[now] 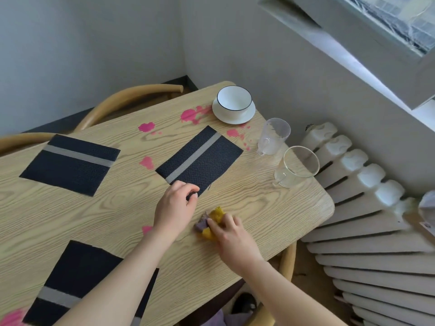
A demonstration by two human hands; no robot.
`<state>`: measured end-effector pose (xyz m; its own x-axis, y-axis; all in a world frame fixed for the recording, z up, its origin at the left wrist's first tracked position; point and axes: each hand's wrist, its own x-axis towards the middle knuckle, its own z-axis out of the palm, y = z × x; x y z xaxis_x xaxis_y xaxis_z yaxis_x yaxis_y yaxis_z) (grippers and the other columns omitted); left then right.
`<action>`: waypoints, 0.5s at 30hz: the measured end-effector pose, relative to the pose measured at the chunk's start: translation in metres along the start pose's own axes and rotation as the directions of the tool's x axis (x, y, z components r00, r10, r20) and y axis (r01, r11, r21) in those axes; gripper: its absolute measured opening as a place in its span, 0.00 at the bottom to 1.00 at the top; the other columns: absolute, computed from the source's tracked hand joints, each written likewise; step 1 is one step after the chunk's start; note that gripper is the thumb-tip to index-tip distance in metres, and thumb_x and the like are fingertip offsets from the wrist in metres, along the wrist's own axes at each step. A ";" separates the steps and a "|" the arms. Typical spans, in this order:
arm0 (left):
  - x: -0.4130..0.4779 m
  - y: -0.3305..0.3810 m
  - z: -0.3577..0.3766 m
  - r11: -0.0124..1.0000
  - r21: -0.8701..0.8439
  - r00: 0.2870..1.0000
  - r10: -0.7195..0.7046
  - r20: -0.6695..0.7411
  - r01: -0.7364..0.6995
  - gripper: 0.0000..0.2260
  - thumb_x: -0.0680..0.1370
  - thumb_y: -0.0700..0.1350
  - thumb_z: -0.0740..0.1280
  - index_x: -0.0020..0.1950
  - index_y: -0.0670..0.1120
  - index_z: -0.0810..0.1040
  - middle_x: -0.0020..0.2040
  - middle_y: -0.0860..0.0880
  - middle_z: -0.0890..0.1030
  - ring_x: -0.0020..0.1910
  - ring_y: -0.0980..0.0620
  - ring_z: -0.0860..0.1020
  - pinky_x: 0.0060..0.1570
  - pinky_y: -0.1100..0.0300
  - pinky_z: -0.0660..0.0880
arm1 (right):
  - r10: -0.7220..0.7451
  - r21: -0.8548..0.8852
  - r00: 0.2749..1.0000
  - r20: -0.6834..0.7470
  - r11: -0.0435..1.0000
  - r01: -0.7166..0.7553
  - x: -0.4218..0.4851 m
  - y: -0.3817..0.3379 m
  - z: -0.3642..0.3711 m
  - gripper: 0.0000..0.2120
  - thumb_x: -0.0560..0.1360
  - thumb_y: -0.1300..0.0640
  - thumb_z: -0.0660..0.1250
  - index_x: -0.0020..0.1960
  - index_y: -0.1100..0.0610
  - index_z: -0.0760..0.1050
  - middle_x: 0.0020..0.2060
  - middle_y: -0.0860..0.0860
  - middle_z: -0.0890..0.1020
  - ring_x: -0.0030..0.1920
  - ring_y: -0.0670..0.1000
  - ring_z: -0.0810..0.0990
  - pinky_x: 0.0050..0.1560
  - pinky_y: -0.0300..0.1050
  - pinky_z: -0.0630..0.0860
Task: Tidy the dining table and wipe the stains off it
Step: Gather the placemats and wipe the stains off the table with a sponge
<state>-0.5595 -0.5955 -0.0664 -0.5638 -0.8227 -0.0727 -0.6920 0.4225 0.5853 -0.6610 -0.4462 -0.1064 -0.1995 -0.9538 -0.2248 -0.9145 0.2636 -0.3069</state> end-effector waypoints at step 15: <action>-0.058 -0.009 -0.033 0.987 0.136 0.996 -0.084 -0.011 0.084 0.13 0.79 0.44 0.62 0.64 0.51 0.75 0.62 0.53 0.73 0.56 0.53 0.75 0.46 0.61 0.73 | 0.272 0.108 0.962 -0.001 0.957 -0.270 -0.004 0.026 -0.025 0.27 0.79 0.49 0.53 0.77 0.54 0.55 0.67 0.58 0.61 0.65 0.60 0.63 0.66 0.51 0.65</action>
<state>-0.5059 -0.5646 -0.0403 -0.4990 -0.8592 -0.1129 -0.7921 0.3993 0.4617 -0.6931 -0.4389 -0.0906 -0.4410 -0.8464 -0.2985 -0.7833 0.5253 -0.3325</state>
